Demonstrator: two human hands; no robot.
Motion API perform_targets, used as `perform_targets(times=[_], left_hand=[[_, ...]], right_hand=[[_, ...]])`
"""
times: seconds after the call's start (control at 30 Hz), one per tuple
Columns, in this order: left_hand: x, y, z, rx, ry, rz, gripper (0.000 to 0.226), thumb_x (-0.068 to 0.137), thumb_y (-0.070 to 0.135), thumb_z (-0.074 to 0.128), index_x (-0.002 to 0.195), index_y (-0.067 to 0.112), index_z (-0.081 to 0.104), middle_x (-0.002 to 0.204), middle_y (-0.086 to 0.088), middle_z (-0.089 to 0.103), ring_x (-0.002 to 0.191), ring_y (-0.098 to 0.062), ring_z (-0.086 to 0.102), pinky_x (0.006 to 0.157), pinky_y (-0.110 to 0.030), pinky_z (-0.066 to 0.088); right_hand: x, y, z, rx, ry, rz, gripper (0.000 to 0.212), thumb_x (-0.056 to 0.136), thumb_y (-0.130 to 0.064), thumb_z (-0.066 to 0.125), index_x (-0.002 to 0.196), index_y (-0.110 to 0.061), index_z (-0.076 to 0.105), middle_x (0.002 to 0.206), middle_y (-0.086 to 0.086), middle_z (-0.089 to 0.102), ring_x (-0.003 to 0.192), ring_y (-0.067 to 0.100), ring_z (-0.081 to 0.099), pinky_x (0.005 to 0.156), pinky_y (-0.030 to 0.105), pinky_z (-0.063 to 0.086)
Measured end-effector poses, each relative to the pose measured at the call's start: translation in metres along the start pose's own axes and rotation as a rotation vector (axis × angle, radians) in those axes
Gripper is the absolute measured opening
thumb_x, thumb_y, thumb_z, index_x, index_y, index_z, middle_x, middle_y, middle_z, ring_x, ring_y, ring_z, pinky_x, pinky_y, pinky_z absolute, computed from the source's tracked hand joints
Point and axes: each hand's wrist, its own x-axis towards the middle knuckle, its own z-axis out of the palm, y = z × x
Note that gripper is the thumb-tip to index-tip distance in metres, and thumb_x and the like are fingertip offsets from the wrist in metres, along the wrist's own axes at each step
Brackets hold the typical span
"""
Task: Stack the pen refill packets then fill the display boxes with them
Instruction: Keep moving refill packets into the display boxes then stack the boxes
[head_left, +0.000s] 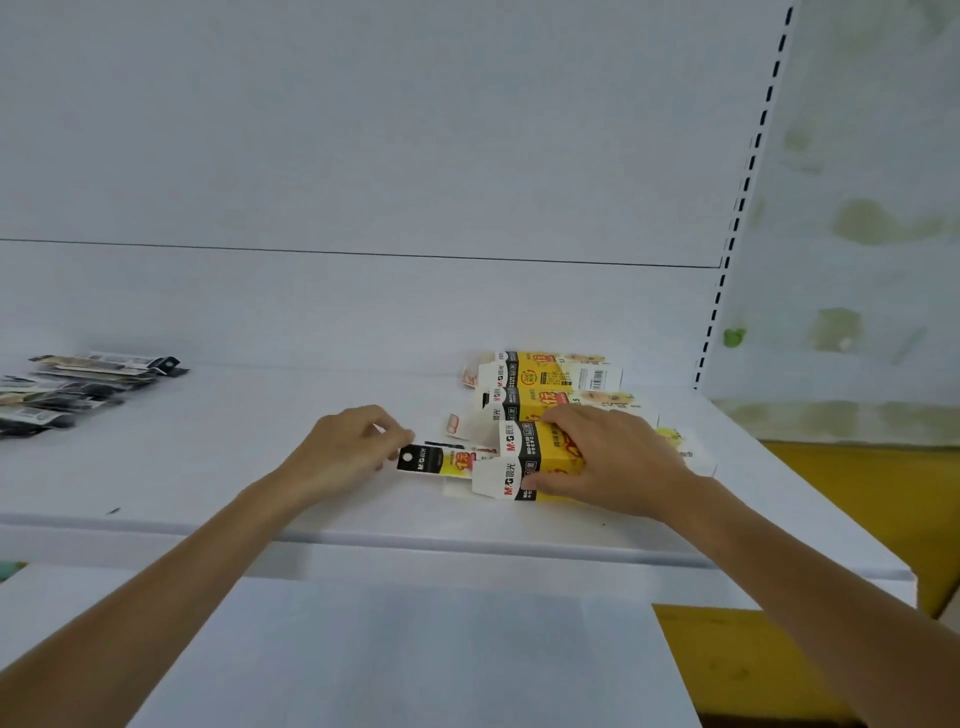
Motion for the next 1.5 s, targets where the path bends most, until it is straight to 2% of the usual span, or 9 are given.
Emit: perform_targets(times=[0.2, 0.33, 0.5, 0.67, 0.77, 0.9, 1.03, 1.2, 1.5], left_hand=[[-0.004, 0.005, 0.015, 0.031, 0.081, 0.19, 0.016, 0.077, 0.019, 0.073, 0.071, 0.025, 0.059, 0.074, 0.007, 0.065, 0.062, 0.006, 0.055, 0.056, -0.003, 0.036], [-0.006, 0.014, 0.024, 0.071, 0.092, 0.298, 0.011, 0.081, 0.023, 0.069, 0.074, 0.031, 0.066, 0.075, 0.018, 0.065, 0.078, 0.004, 0.058, 0.065, -0.004, 0.035], [-0.016, 0.027, 0.034, 0.061, -0.319, 0.425, 0.037, 0.094, 0.013, 0.049, 0.115, 0.043, 0.053, 0.094, 0.036, 0.05, 0.09, 0.028, 0.044, 0.077, 0.003, 0.031], [0.0, 0.011, 0.034, -0.003, -0.019, 0.458, 0.009, 0.088, 0.017, 0.061, 0.087, 0.027, 0.062, 0.09, 0.012, 0.064, 0.082, 0.002, 0.055, 0.07, -0.01, 0.039], [0.003, 0.004, 0.028, 0.153, -0.058, 0.397, 0.014, 0.084, 0.027, 0.064, 0.071, 0.031, 0.062, 0.065, 0.009, 0.061, 0.063, -0.004, 0.051, 0.058, -0.013, 0.036], [0.008, -0.003, 0.022, 0.353, -0.035, 0.391, 0.024, 0.081, 0.034, 0.066, 0.062, 0.035, 0.051, 0.073, 0.011, 0.055, 0.071, -0.005, 0.049, 0.061, -0.02, 0.034], [0.013, -0.001, 0.018, 0.379, -0.161, 0.446, 0.009, 0.084, 0.032, 0.065, 0.08, 0.035, 0.057, 0.085, 0.013, 0.05, 0.083, -0.007, 0.047, 0.069, -0.018, 0.035], [0.017, 0.01, 0.031, 0.169, -0.04, 0.574, 0.019, 0.078, 0.014, 0.071, 0.094, 0.024, 0.068, 0.086, 0.017, 0.061, 0.08, 0.001, 0.055, 0.072, -0.009, 0.038], [0.021, 0.011, 0.045, 0.112, -0.232, 0.476, 0.069, 0.059, 0.044, 0.083, 0.122, 0.029, 0.056, 0.11, 0.022, 0.058, 0.099, 0.008, 0.056, 0.087, -0.018, 0.043]], right_hand=[[-0.001, 0.0, -0.001, -0.01, -0.027, -0.002, 0.066, 0.079, -0.072, 0.044, 0.131, -0.031, 0.038, 0.132, -0.014, 0.05, 0.112, 0.011, 0.05, 0.084, 0.028, 0.039], [-0.001, -0.001, -0.002, -0.012, -0.038, 0.01, 0.065, 0.079, -0.071, 0.043, 0.13, -0.031, 0.039, 0.131, -0.013, 0.05, 0.111, 0.012, 0.051, 0.086, 0.029, 0.04], [-0.002, -0.003, -0.001, -0.021, -0.017, 0.0, 0.064, 0.079, -0.071, 0.044, 0.129, -0.031, 0.041, 0.128, -0.012, 0.052, 0.109, 0.011, 0.051, 0.086, 0.029, 0.041], [-0.001, -0.003, -0.003, -0.028, -0.022, 0.018, 0.066, 0.08, -0.07, 0.044, 0.133, -0.03, 0.039, 0.133, -0.013, 0.049, 0.116, 0.012, 0.049, 0.091, 0.029, 0.04], [0.001, -0.004, -0.003, -0.021, -0.019, 0.031, 0.066, 0.079, -0.071, 0.044, 0.131, -0.031, 0.04, 0.131, -0.014, 0.051, 0.114, 0.011, 0.05, 0.089, 0.029, 0.04], [0.001, -0.003, -0.002, -0.017, 0.023, 0.042, 0.067, 0.078, -0.07, 0.048, 0.132, -0.032, 0.041, 0.13, -0.014, 0.053, 0.113, 0.01, 0.05, 0.087, 0.026, 0.038], [0.003, -0.004, -0.004, 0.009, 0.003, 0.057, 0.065, 0.078, -0.069, 0.05, 0.131, -0.033, 0.042, 0.129, -0.015, 0.053, 0.111, 0.009, 0.05, 0.081, 0.024, 0.035], [0.003, -0.006, -0.003, -0.003, -0.02, 0.054, 0.062, 0.079, -0.068, 0.049, 0.129, -0.033, 0.043, 0.127, -0.015, 0.053, 0.108, 0.009, 0.05, 0.076, 0.023, 0.031], [0.005, -0.004, -0.006, 0.1, -0.039, 0.073, 0.064, 0.075, -0.066, 0.057, 0.129, -0.034, 0.045, 0.122, -0.015, 0.055, 0.101, 0.007, 0.049, 0.077, 0.023, 0.033]])
